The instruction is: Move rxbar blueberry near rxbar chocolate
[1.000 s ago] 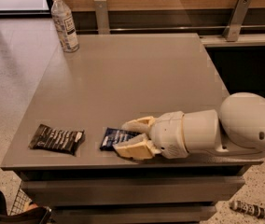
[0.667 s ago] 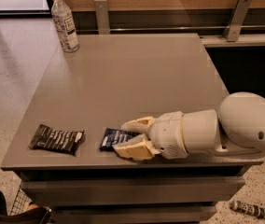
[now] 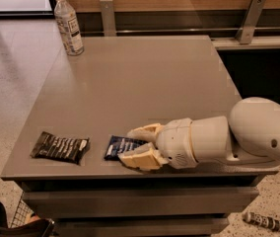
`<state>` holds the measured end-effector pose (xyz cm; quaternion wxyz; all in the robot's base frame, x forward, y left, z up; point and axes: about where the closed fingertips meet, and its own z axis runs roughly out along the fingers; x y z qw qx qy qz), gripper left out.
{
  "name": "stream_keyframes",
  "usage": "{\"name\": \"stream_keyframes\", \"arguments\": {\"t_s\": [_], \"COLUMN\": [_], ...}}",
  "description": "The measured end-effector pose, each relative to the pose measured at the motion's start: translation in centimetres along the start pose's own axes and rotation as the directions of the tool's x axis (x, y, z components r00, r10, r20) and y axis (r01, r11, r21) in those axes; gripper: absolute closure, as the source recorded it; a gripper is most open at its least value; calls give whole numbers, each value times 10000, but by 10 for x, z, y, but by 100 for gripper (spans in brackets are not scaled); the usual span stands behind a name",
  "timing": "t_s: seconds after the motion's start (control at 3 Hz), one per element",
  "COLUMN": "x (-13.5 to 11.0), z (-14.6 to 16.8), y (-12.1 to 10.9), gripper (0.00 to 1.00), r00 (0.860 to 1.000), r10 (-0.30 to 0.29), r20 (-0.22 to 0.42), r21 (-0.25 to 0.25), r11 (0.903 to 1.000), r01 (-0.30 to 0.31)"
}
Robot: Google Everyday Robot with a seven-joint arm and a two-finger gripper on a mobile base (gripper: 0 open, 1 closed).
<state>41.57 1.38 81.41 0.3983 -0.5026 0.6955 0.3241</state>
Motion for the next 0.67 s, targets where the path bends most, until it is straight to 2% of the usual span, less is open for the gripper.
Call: {"name": "stream_keyframes", "arguments": {"t_s": [0.33,0.67], "x": [-2,-2], "z": [1,1], "y": [2,2], "gripper": [0,0], "r00": [10000,10000], "r10": [-59,-66], "r20": [-32,-36], "r21": [-15,-16], "r11": [10000,10000], "r01": [59,66]}}
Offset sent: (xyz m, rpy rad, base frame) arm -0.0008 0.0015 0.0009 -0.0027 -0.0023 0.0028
